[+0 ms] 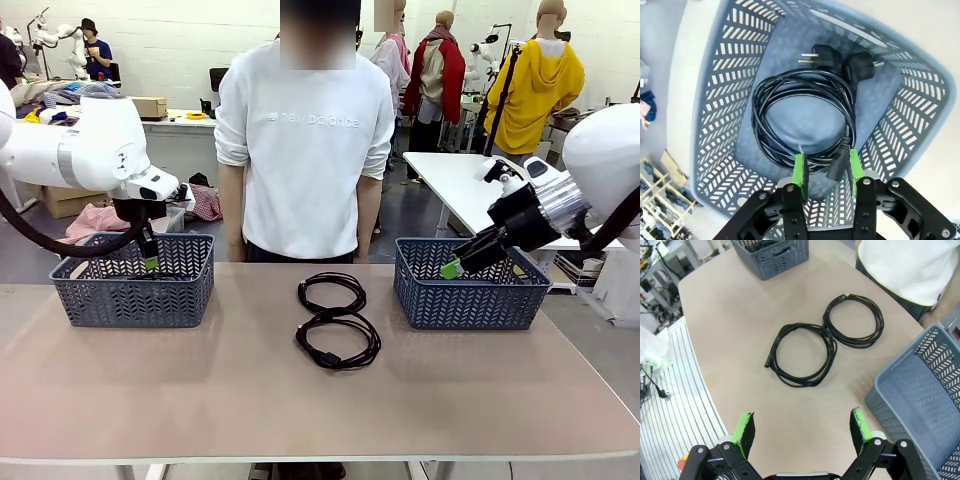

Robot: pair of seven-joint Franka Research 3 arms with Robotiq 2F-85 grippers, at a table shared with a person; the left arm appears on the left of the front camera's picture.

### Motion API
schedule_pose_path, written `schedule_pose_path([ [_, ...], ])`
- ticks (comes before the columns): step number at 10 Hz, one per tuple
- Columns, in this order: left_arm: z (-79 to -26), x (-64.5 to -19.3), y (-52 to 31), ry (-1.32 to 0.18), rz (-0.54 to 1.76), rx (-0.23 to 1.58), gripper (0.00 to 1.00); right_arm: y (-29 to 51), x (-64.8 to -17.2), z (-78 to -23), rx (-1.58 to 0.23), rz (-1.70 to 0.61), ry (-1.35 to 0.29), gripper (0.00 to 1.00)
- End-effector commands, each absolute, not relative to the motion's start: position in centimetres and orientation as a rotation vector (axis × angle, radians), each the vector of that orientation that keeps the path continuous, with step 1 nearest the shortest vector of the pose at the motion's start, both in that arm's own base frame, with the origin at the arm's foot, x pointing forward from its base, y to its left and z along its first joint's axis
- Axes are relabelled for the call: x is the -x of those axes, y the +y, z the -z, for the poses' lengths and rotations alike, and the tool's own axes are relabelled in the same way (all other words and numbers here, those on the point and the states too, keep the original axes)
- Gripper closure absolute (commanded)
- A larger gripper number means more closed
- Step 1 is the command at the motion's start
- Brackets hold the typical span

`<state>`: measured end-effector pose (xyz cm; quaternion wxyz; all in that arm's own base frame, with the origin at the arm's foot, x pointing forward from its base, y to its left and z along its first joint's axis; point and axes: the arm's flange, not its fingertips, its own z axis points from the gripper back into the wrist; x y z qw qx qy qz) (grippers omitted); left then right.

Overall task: Organize the cables according to human instructions.
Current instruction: Pick up a bundle of cables and place it in the basket indicated by the human.

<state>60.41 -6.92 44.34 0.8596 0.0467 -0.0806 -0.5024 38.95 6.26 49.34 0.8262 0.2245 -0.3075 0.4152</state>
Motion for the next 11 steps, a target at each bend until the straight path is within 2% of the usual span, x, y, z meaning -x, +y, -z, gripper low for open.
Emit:
schedule_pose_path([
  [1,-44.84,-60.77,-6.72,-0.155,1.025,-0.091,0.27,6.25,-39.29,-49.25,-0.496,-0.901,-0.677,0.0],
  [2,-44.94,-60.79,-6.68,-0.154,1.025,-0.086,0.41,6.25,-39.29,-49.25,-0.496,-0.901,-0.677,0.0],
  [3,-45.02,-60.81,-6.61,-0.149,1.025,-0.079,0.08,6.25,-39.29,-49.25,-0.496,-0.901,-0.677,0.0],
  [4,-45.05,-60.74,-6.6,-0.15,1.026,-0.062,0.22,6.25,-39.29,-49.25,-0.496,-0.901,-0.677,0.0],
  [5,-44.96,-60.69,-6.58,-0.146,1.026,-0.055,0.0,6.25,-39.29,-49.25,-0.496,-0.901,-0.677,0.0],
  [6,-44.87,-60.69,-6.61,-0.146,1.024,-0.044,0.02,6.25,-39.29,-49.25,-0.496,-0.901,-0.677,0.0],
  [11,-44.69,-60.67,-6.91,-0.164,1.005,-0.009,0.0,6.25,-39.29,-49.25,-0.496,-0.901,-0.677,0.0],
])
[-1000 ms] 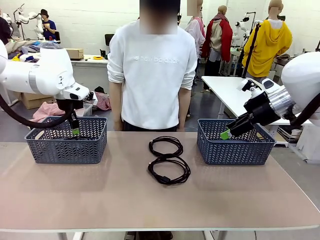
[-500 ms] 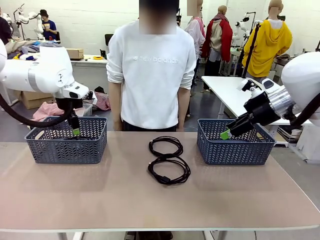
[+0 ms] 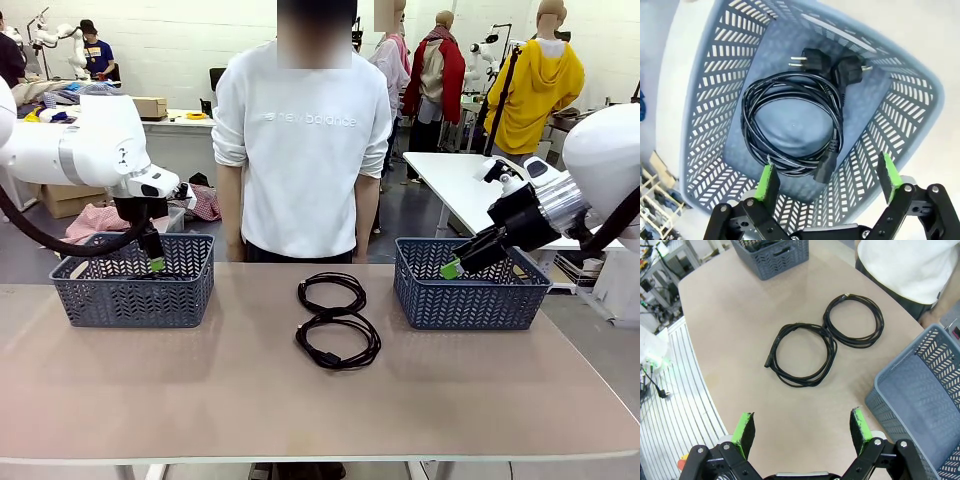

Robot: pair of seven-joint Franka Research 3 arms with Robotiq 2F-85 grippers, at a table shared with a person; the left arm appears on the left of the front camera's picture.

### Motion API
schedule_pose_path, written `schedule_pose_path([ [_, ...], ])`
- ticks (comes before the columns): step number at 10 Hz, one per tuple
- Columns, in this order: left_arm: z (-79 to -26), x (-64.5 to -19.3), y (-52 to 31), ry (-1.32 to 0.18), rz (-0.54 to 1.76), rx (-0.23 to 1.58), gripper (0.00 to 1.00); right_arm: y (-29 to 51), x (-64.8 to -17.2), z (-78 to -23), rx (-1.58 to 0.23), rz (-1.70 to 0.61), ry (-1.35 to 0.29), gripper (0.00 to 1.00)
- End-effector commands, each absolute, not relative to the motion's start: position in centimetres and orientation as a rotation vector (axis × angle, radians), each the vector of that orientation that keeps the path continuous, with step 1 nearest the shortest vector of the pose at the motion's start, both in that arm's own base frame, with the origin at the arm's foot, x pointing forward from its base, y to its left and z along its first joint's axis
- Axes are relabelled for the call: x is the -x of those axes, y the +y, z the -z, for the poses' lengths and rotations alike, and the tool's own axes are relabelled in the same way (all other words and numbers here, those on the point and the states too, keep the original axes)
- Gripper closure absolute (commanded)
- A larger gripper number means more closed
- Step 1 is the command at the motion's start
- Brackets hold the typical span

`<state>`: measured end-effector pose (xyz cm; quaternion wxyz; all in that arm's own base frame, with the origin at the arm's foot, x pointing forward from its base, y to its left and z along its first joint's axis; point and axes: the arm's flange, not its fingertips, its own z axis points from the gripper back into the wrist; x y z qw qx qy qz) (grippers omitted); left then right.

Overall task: Organize the cables according to human instructions.
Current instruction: Pick up a bundle of cables and place it in the basket indicated by the human.

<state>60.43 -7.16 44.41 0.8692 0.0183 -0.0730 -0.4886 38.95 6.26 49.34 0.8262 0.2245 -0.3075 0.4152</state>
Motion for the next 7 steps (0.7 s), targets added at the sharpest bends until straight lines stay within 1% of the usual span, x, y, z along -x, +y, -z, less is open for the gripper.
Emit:
schedule_pose_path([
  [1,-44.79,-60.8,-6.93,-0.192,0.963,0.001,0.0,6.25,-39.29,-49.25,-0.496,-0.901,-0.677,0.0],
  [2,-44.41,-60.43,-7.16,-0.153,1.022,-0.038,0.0,6.25,-39.29,-49.25,-0.496,-0.901,-0.677,0.0],
  [7,-44.49,-60.45,-7.4,-0.159,1.015,-0.03,0.0,6.25,-39.29,-49.25,-0.496,-0.901,-0.677,0.0],
])
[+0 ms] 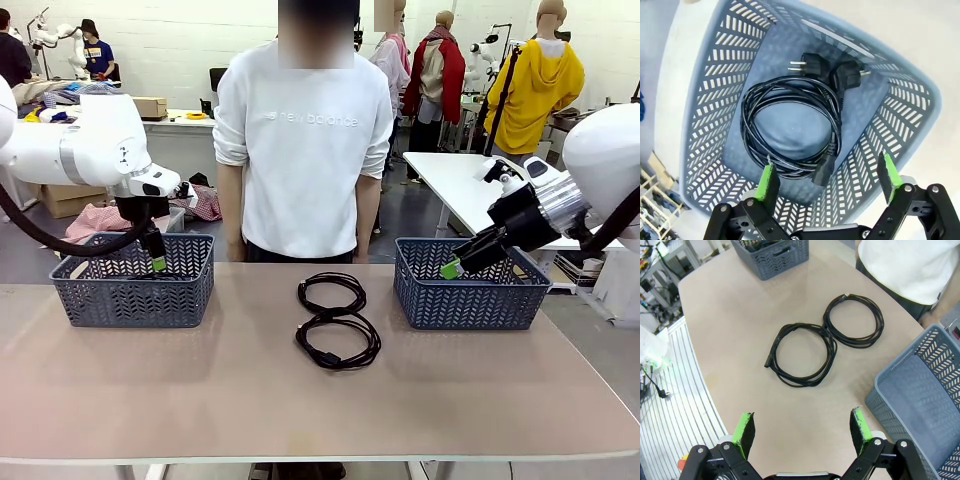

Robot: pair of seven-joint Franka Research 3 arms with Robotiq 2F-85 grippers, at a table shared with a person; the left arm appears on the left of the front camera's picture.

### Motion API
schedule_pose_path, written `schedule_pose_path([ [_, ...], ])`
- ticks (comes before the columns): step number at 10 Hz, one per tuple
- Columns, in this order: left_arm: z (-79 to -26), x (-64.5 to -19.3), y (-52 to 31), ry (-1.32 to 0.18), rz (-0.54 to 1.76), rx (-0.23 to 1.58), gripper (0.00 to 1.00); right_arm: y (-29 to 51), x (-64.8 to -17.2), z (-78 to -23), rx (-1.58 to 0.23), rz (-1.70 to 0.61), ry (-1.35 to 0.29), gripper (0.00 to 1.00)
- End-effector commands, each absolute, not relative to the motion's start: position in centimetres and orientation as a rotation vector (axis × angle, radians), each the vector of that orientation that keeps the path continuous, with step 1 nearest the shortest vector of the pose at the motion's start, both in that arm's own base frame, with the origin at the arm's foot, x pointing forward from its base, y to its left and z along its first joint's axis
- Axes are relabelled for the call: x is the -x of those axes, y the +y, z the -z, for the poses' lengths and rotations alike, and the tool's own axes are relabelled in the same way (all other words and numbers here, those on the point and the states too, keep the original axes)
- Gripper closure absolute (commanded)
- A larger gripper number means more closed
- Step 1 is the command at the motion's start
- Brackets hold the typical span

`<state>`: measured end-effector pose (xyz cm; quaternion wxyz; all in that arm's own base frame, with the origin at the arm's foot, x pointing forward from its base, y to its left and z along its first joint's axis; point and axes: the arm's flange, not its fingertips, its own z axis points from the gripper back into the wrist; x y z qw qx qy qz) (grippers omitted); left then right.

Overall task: Organize the cables according to human instructions.
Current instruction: Pick up a bundle of cables and place it in the basket indicated by the human.

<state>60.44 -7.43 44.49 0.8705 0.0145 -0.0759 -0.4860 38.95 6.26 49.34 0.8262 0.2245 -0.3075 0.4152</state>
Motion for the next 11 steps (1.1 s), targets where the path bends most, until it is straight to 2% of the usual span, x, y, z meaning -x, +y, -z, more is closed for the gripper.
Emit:
schedule_pose_path([
  [1,-45.6,-59.6,-8.6,-0.199,1.014,-0.006,0.0,6.2,-39.3,-49.3,-0.496,-0.901,-0.677,0.0],
  [4,-49.0,-54.4,-12.1,-0.34,1.067,0.069,0.0,6.2,-39.3,-49.3,-0.496,-0.901,-0.677,0.0],
  [7,-50.1,-49.5,-15.8,-0.378,1.196,0.178,0.0,6.2,-39.3,-49.3,-0.496,-0.901,-0.677,0.0],
  [11,-48.7,-44.8,-18.3,-0.389,1.265,0.276,0.0,6.2,-39.3,-49.3,-0.496,-0.901,-0.677,0.0],
])
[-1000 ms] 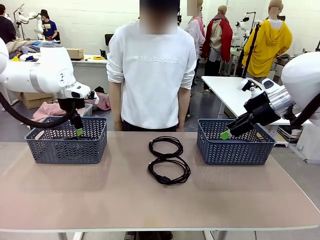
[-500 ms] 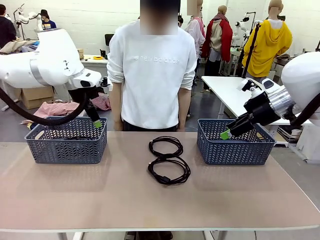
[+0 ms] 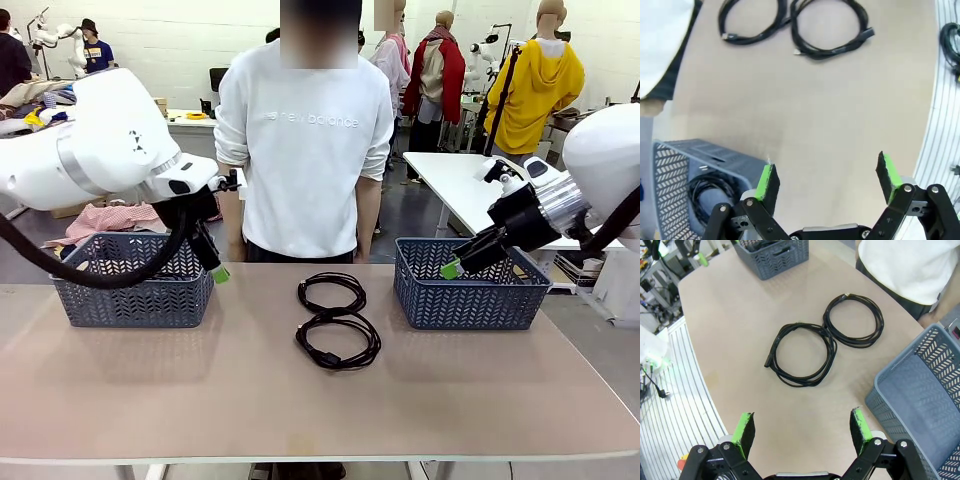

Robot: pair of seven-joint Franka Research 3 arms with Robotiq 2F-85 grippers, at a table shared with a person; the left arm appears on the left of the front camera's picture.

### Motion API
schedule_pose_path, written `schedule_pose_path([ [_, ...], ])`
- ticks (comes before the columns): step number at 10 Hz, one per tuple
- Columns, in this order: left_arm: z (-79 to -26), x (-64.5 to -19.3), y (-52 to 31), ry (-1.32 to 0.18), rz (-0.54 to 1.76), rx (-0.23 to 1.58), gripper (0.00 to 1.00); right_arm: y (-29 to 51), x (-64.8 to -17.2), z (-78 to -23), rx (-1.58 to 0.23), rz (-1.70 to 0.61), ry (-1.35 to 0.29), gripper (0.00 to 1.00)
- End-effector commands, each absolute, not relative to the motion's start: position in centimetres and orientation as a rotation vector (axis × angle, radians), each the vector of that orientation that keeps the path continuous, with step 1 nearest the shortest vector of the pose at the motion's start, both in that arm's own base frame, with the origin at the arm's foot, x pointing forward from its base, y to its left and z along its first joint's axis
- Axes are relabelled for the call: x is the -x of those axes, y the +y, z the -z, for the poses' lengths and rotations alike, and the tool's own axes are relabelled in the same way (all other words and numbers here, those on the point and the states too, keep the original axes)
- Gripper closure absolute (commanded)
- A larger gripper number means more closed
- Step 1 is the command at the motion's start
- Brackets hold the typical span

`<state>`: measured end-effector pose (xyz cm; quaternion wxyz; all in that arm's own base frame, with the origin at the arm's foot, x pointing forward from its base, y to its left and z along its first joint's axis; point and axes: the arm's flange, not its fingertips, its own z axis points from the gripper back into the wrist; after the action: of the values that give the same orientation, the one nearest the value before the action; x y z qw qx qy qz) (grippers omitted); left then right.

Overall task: Organize the cables according to human instructions.
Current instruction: Pick up a bundle of cables and place it in the basket indicated by the human.

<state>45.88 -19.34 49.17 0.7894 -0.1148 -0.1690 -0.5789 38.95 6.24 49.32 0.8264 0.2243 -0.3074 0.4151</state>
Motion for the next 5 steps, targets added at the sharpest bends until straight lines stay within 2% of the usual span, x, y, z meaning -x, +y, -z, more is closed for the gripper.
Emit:
schedule_pose_path([
  [1,-48.3,-43.9,-18.7,-0.389,1.273,0.295,0.0,6.2,-39.3,-49.3,-0.496,-0.901,-0.677,0.0],
  [4,-47.5,-42.4,-19.3,-0.415,1.251,0.266,0.0,6.2,-39.3,-49.3,-0.496,-0.901,-0.677,0.0],
  [5,-47.9,-43.4,-20.0,-0.355,1.271,0.287,0.0,6.2,-39.3,-49.3,-0.496,-0.901,-0.677,0.0],
])
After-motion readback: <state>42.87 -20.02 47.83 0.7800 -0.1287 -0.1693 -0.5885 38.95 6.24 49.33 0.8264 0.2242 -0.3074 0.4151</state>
